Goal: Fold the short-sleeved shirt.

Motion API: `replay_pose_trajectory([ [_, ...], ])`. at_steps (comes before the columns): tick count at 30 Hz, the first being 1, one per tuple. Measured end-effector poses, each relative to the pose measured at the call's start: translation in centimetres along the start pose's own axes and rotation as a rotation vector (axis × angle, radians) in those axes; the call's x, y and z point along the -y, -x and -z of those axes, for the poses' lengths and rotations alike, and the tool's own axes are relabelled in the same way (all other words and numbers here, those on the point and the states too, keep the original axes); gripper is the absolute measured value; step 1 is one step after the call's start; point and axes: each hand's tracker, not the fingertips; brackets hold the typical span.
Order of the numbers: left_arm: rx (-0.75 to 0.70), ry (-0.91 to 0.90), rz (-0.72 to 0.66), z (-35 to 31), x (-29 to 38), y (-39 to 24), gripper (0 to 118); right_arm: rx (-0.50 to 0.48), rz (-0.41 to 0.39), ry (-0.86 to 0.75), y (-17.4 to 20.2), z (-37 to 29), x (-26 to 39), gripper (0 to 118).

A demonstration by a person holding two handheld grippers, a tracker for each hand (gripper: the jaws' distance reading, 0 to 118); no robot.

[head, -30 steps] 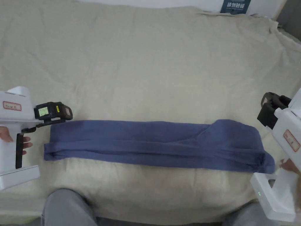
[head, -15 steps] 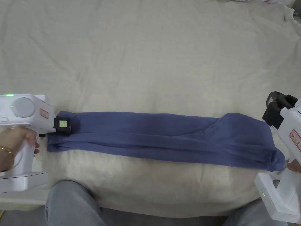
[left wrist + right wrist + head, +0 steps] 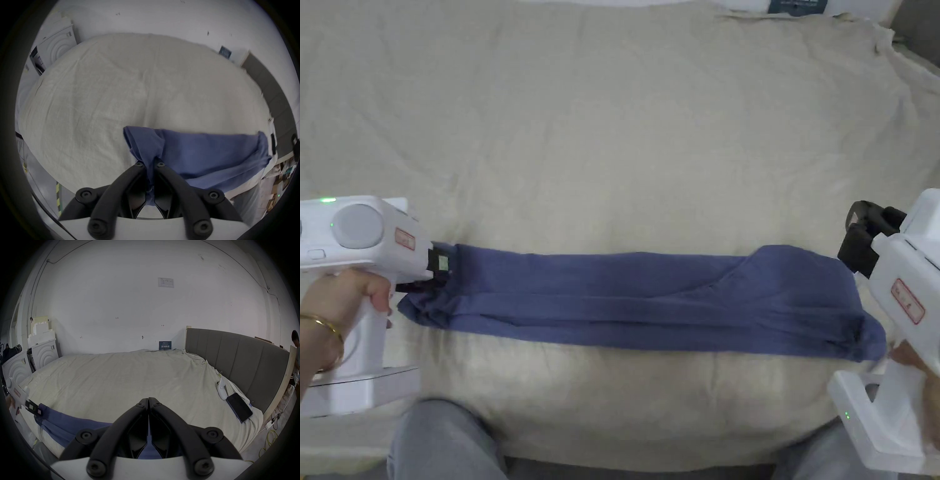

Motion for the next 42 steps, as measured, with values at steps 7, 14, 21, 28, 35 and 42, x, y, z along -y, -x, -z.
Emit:
replay_pose_trajectory([
  [7, -0.039, -0.026, -0.056, -2.9, -1.2, 3.8, 2, 0.002, 0.019, -0.017, -0.3, -0.2, -0.2, 0],
  [14, -0.269, -0.045, -0.066, -3.8, -2.4, 6.4, 2, 0.004, 0.025, -0.026, -0.7, -0.4, -0.5, 0],
  [21, 0.047, -0.129, -0.07, -7.7, -1.9, 0.9, 2, 0.005, 0.033, -0.039, -0.6, -0.6, -0.6, 0],
  [28, 0.168, -0.087, 0.03, -5.2, -1.5, -7.0, 2, 0.01, 0.038, -0.051, -0.5, -1.5, -0.3, 0],
  [35, 0.224, 0.031, 0.092, 0.7, 0.5, -14.4, 2, 0.04, 0.033, -0.044, -1.7, -2.4, -0.1, 0],
  [42, 0.176, 0.097, 0.155, 4.5, 3.0, -18.6, 29, 0.076, 0.034, -0.042, -2.8, -3.0, 0.2, 0],
])
